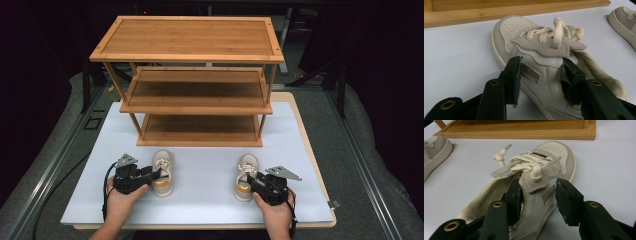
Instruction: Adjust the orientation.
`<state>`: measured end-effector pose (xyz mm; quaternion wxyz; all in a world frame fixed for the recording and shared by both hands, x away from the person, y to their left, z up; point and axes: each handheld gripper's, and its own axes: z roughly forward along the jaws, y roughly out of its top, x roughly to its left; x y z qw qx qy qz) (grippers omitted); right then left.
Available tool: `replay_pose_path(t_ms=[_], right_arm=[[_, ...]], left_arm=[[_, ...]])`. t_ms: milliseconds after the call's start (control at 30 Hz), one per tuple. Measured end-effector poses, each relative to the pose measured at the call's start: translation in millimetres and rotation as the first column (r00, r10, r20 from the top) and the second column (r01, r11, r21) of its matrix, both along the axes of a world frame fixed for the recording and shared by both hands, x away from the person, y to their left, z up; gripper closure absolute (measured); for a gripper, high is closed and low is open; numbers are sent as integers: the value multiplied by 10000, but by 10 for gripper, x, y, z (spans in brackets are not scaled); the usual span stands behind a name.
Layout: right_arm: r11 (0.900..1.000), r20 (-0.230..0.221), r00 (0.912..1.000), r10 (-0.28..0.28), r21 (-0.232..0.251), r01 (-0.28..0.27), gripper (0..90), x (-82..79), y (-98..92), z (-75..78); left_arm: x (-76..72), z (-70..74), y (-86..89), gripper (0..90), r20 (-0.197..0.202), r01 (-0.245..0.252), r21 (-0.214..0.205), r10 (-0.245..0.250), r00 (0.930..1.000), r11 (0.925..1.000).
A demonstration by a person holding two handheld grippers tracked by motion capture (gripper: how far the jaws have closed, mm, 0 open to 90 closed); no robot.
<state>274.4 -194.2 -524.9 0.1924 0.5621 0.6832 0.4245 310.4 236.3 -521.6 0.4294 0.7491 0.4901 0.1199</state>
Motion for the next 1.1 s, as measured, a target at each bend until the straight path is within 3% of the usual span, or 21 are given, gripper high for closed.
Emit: replay_pose_path(t_ms=[467,1100], right_arm=[[9996,251,9997,62,-270,-55,685,-5,35,43],[9994,415,9990,179,-299,-167,708,-6,194,46]], left_arm=[[1,10,-41,568,-7,229,36,-229,9997,9997],[-27,17,-253,572,-64,806,-102,-807,9967,9967]])
